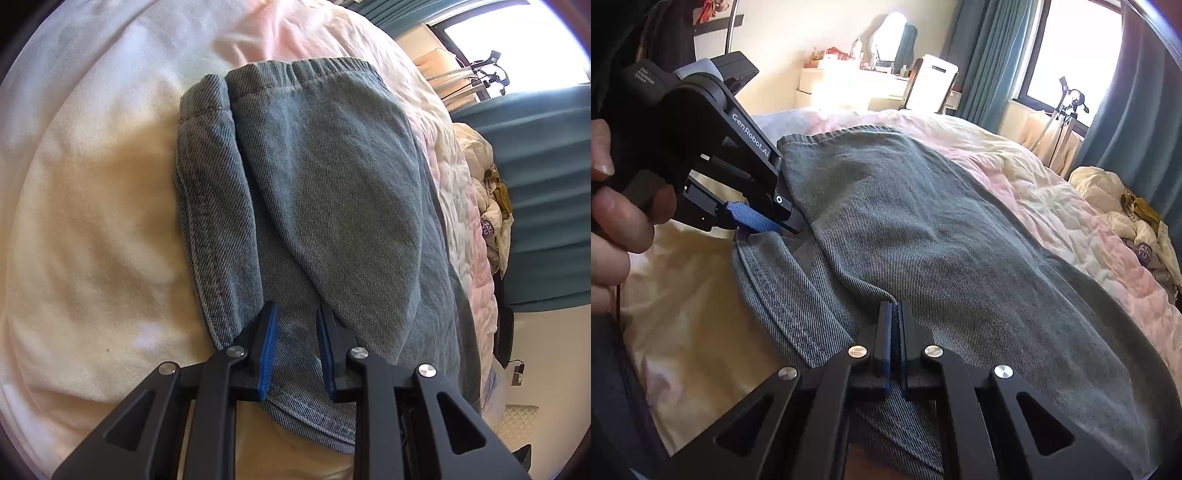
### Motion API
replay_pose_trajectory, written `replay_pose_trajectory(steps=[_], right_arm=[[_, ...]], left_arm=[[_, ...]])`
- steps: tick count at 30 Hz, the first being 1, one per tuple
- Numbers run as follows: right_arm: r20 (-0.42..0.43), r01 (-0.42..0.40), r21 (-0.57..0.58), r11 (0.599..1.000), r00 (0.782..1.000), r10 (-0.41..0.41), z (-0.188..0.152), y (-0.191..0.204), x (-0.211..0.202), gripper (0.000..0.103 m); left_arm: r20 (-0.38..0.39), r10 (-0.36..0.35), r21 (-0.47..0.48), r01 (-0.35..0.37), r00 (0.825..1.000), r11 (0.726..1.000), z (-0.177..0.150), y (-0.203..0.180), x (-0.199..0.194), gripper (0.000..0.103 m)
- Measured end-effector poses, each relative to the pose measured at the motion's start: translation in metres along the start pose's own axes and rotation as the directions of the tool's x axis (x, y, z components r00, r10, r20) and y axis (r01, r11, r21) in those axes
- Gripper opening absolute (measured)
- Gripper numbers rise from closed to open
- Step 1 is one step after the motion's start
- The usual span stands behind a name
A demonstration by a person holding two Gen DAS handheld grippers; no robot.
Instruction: Fold clothes
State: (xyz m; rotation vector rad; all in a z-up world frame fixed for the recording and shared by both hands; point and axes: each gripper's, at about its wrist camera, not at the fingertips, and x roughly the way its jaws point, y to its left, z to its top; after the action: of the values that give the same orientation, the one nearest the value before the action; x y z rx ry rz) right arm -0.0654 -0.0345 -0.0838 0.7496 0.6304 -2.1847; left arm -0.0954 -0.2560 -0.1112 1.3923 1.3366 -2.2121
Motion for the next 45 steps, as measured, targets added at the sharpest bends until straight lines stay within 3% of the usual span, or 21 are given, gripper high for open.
replay_pose_trajectory(steps=[4,7,9,18,20,23,29,33,35,39,41,44,45], right_arm=[[0.019,0.0,0.013,1.0,1.0,0.0,0.005,-0.002,-0.01,0.002],[0.033,-0.003,0.042,0.999,0.999,0.002,0.01,-0.008,-0.018,0.001],[0.047,-0.002,0.055,0.998,0.999,0.0,0.013,-0.011,-0.024,0.001],[0.105,-0.03,0.117,0.993,0.994,0.018,0.022,-0.024,-0.046,0.001],[0.112,-0.037,0.12,0.992,0.993,0.024,0.022,-0.025,-0.048,0.001],[0.12,-0.047,0.118,0.992,0.992,0.033,0.021,-0.025,-0.051,0.001],[0.124,-0.054,0.09,0.995,0.991,0.042,0.015,-0.019,-0.053,0.001],[0.122,-0.055,0.065,0.996,0.992,0.046,0.013,-0.012,-0.053,0.001],[0.121,-0.057,0.057,0.997,0.991,0.05,0.011,-0.011,-0.054,0.001],[0.121,-0.068,0.052,0.996,0.991,0.061,0.01,-0.01,-0.054,0.001],[0.133,-0.073,0.045,0.996,0.989,0.066,0.011,-0.008,-0.059,0.001],[0.148,-0.089,0.032,0.996,0.985,0.084,0.013,-0.004,-0.069,0.001],[0.148,-0.093,0.027,0.995,0.985,0.088,0.013,-0.001,-0.071,0.001]], left_arm=[[-0.011,-0.11,-0.077,0.109,0.994,0.991,0.002,0.006,0.002,0.031],[-0.013,-0.243,-0.163,0.238,0.97,0.958,-0.004,0.025,-0.006,0.043],[-0.015,-0.294,-0.187,0.286,0.956,0.94,-0.007,0.026,-0.005,0.045],[-0.018,-0.409,-0.085,0.407,0.912,0.91,-0.021,0.009,-0.016,0.045],[-0.017,-0.417,-0.061,0.415,0.909,0.908,-0.018,0.0,-0.013,0.045],[-0.004,-0.42,-0.104,0.417,0.908,0.903,-0.009,0.005,-0.006,0.045],[0.097,-0.402,-0.107,0.411,0.91,0.905,0.012,0.006,-0.009,0.038],[0.141,-0.355,-0.129,0.373,0.924,0.919,0.022,0.019,-0.013,0.02],[0.159,-0.344,-0.115,0.363,0.926,0.925,0.023,0.021,-0.018,0.003],[0.263,-0.395,0.005,0.408,0.88,0.913,0.018,0.008,-0.049,0.002],[0.308,-0.398,0.097,0.387,0.864,0.917,0.013,-0.004,-0.066,0.002],[0.347,-0.36,0.157,0.324,0.866,0.933,0.006,-0.01,-0.08,0.002],[0.354,-0.323,0.156,0.285,0.877,0.946,0.005,-0.008,-0.08,0.002]])
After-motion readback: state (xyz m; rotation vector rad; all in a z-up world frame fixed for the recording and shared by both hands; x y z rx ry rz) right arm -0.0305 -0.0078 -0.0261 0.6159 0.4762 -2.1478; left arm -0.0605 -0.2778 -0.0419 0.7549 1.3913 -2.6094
